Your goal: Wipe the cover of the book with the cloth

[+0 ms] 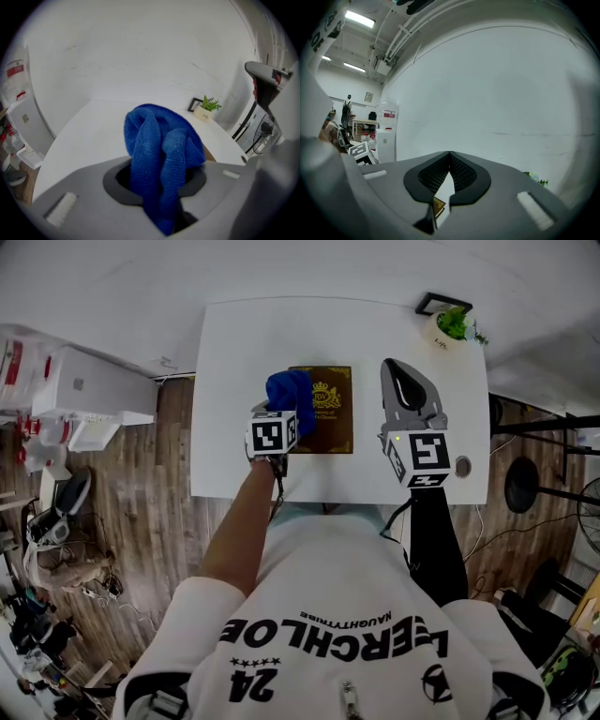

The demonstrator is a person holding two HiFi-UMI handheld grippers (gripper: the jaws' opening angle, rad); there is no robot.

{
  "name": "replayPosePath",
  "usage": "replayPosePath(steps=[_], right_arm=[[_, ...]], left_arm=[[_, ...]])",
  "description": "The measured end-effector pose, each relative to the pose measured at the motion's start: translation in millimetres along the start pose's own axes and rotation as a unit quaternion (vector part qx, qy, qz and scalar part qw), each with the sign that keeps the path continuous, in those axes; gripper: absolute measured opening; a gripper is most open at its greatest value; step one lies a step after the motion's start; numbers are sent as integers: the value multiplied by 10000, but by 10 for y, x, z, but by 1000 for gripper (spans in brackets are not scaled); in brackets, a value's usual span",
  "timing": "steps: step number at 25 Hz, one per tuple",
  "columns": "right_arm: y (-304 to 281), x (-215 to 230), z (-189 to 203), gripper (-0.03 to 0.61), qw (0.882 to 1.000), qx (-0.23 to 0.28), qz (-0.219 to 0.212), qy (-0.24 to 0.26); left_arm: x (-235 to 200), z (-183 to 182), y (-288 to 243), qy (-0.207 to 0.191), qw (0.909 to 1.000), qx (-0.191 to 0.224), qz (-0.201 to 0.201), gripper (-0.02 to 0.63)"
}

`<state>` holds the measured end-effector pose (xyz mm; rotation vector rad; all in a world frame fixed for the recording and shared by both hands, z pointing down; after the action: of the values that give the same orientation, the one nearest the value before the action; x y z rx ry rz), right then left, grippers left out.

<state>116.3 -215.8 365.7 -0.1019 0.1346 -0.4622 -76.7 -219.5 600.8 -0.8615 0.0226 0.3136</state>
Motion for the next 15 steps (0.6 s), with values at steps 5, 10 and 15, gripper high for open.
replayPosePath(steps=[5,10,15], right_arm=[[122,-187,-16,3,9998,-89,162,46],[319,-294,-61,3,9993,-82,352,132],[424,-324,-21,3,9984,-217,468,215]], left_arm=[[-146,80,50,73,9999,-93,49,186],[186,-116,165,30,9977,240,633,184],[889,-159,222,-190,9887,287,1457,184]])
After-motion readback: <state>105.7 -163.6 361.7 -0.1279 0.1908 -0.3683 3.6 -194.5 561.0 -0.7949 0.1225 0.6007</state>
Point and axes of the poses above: the fingertips, and each gripper's own axes: y backward along the fingers, x to its right, z out of its underside, the point moved 1 cm from there along y, backward along the fingers, and after that the axes turned 4 degrees about -z, right-handed, at the moved point
